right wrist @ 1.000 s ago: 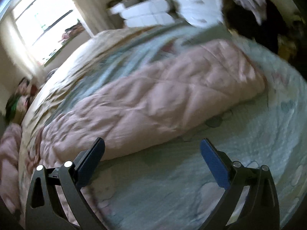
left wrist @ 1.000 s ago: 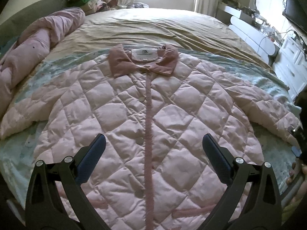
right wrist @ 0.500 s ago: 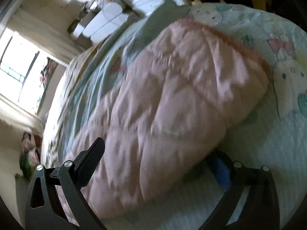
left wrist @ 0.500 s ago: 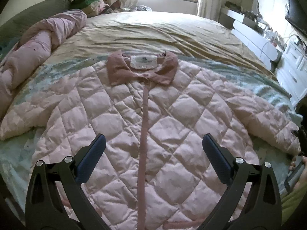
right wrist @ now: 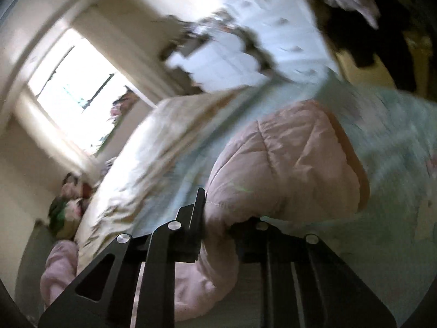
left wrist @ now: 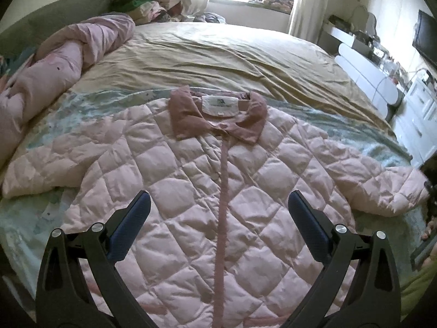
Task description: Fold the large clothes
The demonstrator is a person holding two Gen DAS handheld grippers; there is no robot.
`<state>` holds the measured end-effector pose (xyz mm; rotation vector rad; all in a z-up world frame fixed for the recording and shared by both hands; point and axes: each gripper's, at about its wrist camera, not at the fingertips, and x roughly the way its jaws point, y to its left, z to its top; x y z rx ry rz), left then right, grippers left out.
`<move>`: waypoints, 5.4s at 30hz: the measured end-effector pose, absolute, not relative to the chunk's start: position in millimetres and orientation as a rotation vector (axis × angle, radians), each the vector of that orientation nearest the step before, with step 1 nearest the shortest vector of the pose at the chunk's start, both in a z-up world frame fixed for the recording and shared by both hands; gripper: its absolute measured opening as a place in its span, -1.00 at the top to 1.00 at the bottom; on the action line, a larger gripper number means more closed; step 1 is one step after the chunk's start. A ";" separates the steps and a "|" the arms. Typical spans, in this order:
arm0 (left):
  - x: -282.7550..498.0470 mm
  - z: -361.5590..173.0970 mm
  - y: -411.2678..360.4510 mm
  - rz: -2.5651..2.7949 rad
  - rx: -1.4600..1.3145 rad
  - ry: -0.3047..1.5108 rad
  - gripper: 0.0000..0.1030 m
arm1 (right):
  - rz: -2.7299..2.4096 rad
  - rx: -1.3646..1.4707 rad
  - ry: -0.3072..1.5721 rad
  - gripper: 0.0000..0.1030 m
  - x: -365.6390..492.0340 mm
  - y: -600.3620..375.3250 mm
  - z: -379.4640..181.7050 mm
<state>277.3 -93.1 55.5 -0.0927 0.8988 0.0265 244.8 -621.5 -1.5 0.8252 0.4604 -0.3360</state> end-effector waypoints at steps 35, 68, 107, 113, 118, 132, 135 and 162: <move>324.1 71.2 63.9 0.097 -0.244 0.862 -0.83 | 0.120 0.234 0.381 0.69 350.1 -307.0 140.4; 347.9 -12.7 126.5 0.114 -0.367 0.927 -0.83 | 0.319 0.054 0.735 0.60 370.8 -105.0 -21.7; 359.7 -50.8 130.5 -0.164 -0.781 0.994 -0.83 | 0.601 -0.203 0.792 -0.26 295.7 -33.8 -31.7; 360.7 -61.5 112.6 -0.233 -0.745 0.974 -0.81 | 0.520 -0.050 0.797 -0.34 276.3 -90.9 -13.9; 360.8 -61.2 91.8 -0.214 -0.601 0.977 0.06 | 0.394 0.021 0.804 -0.34 264.1 -152.1 -7.4; 348.5 -24.2 95.4 -0.105 -0.351 0.850 0.87 | 0.027 0.185 0.812 -0.34 262.0 -281.3 -5.0; 350.7 -53.8 102.8 -0.081 -0.392 0.930 0.87 | -0.005 0.201 0.809 -0.34 277.0 -286.5 -1.2; 342.1 -72.6 102.1 -0.058 -0.353 0.965 0.79 | 0.009 0.079 1.033 -0.38 412.0 -258.1 -68.9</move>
